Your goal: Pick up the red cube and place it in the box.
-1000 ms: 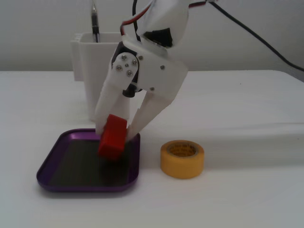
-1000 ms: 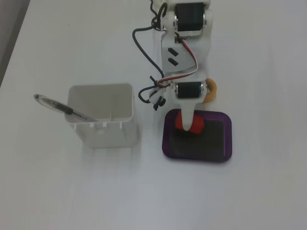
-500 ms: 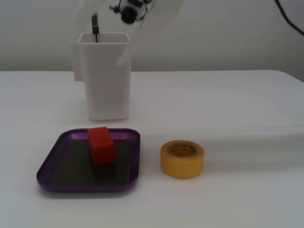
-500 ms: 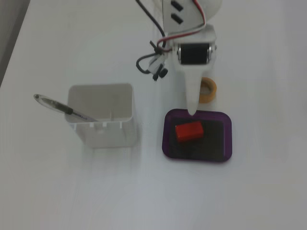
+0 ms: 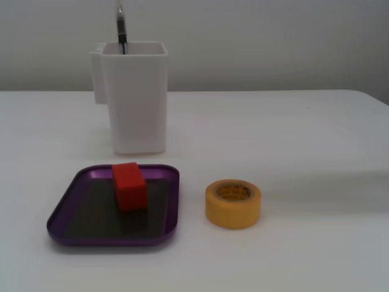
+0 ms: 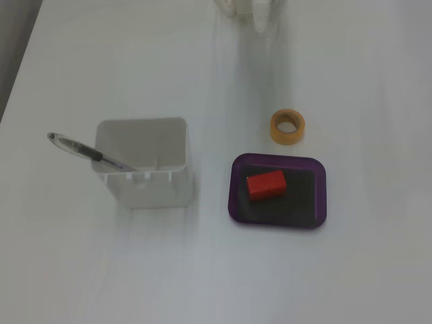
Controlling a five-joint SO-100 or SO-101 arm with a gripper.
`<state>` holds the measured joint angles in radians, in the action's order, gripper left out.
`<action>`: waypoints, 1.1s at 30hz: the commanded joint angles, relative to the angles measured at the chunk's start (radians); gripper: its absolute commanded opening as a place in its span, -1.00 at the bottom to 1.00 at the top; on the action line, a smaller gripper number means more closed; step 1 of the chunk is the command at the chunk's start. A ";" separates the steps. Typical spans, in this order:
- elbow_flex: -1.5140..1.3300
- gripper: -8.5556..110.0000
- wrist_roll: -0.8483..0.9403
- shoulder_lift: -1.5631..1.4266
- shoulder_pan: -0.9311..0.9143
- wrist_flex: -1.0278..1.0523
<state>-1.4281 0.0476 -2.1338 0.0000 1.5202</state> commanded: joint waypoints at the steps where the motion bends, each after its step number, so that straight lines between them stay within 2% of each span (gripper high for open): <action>1: -0.249 -0.52 -0.011 -0.176 0.005 -0.077; 9: -0.946 -0.52 -0.006 -0.643 0.006 -0.327; 14: -1.273 -0.52 -0.015 -0.977 0.005 -0.420; 21: -1.462 -0.52 -0.015 -1.321 0.005 -0.411; 30: -1.606 -0.53 -0.008 -1.305 0.005 -0.411; 33: -1.643 -0.66 -0.015 -1.305 0.005 -0.411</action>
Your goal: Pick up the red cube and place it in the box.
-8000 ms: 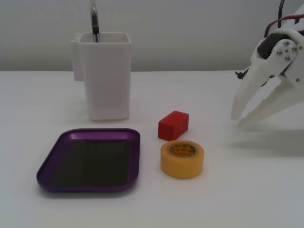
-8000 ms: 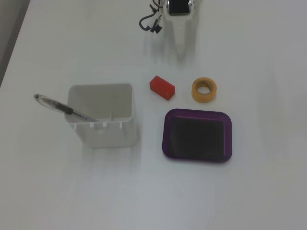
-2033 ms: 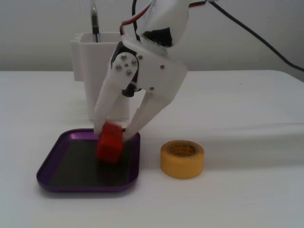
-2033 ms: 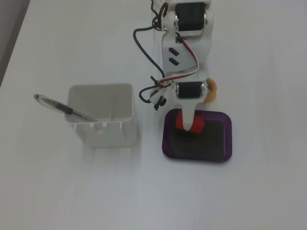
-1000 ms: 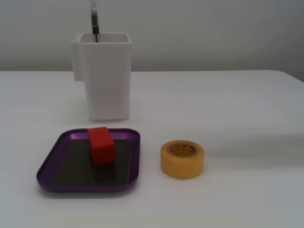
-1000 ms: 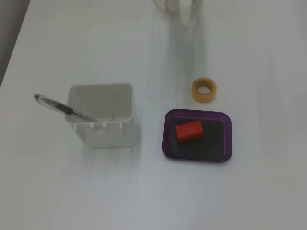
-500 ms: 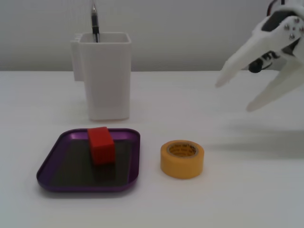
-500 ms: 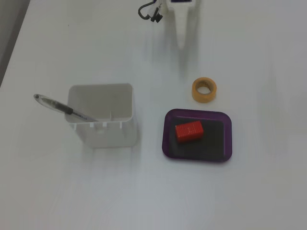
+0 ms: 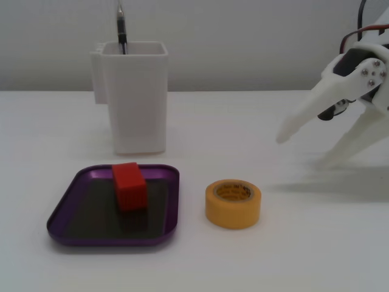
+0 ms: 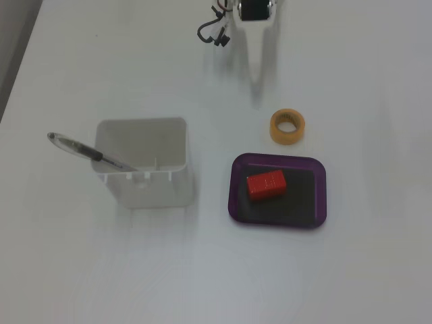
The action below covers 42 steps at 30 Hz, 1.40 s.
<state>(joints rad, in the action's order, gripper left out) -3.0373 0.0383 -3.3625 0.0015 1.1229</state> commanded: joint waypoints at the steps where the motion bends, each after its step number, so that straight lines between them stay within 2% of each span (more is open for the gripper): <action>1: -0.038 -0.73 -0.006 -0.077 0.003 -0.014; 3: -0.038 -0.88 -0.005 -0.077 0.003 -0.014; 5: -0.038 -0.84 -0.006 -0.077 0.003 -0.012; 42: -0.037 -0.86 -0.002 -0.078 0.005 -0.026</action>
